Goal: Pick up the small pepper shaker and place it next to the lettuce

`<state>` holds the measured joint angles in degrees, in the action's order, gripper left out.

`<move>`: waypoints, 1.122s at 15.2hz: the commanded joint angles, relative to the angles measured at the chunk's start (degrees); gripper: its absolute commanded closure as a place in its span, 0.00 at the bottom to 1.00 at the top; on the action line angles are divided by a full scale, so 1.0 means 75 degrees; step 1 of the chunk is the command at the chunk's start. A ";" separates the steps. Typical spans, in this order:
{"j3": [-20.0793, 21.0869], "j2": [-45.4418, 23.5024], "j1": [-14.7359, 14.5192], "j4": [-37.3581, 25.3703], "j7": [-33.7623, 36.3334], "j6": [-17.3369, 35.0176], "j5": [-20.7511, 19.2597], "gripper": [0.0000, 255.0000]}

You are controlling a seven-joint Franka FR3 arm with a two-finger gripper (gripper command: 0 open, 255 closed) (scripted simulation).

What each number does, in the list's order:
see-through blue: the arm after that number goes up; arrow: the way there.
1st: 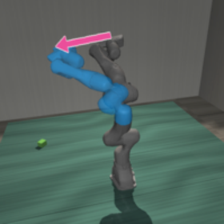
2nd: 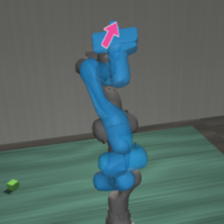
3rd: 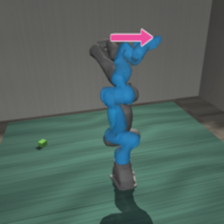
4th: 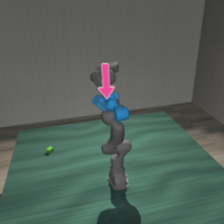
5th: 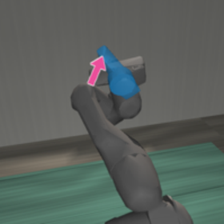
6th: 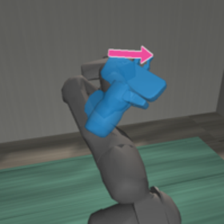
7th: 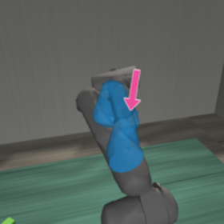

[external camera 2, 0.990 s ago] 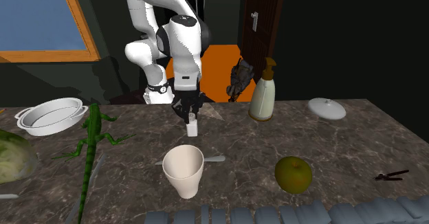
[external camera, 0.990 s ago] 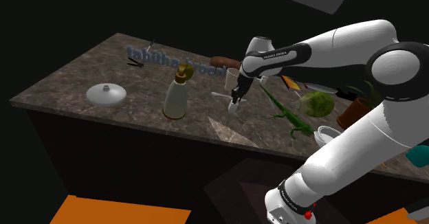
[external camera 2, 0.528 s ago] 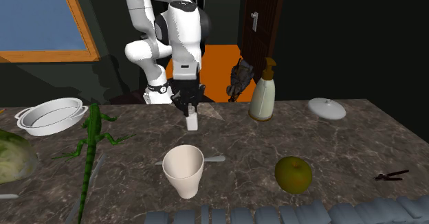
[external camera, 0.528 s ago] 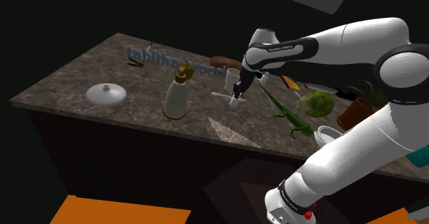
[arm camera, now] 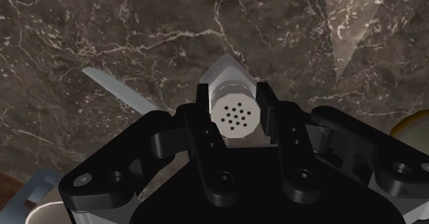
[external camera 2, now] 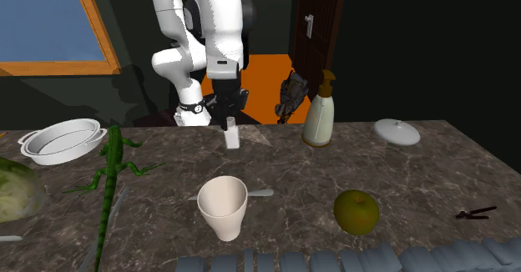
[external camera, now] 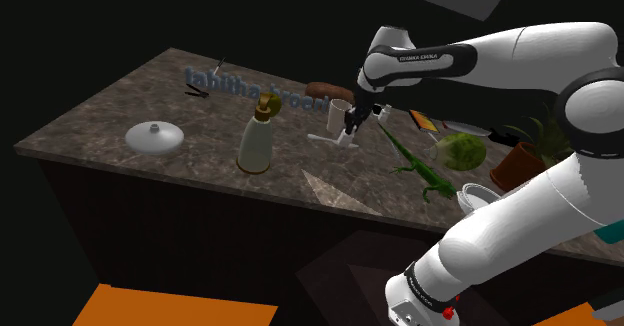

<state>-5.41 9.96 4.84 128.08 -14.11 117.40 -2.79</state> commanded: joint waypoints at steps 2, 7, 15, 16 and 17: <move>0.0011 0.0097 -0.0005 -0.0220 0.0004 -0.0320 -0.0001 1.00; 0.0021 0.0224 -0.0009 -0.0611 -0.0003 -0.0838 0.0000 1.00; 0.0037 0.0340 -0.0015 -0.1319 -0.0019 -0.1661 0.0006 1.00; 0.0038 0.0347 -0.0016 -0.1414 -0.0021 -0.1764 0.0007 1.00; 0.0040 0.0352 -0.0017 -0.1512 -0.0024 -0.1867 0.0008 1.00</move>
<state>-5.15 12.67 4.74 117.58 -14.32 104.20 -2.76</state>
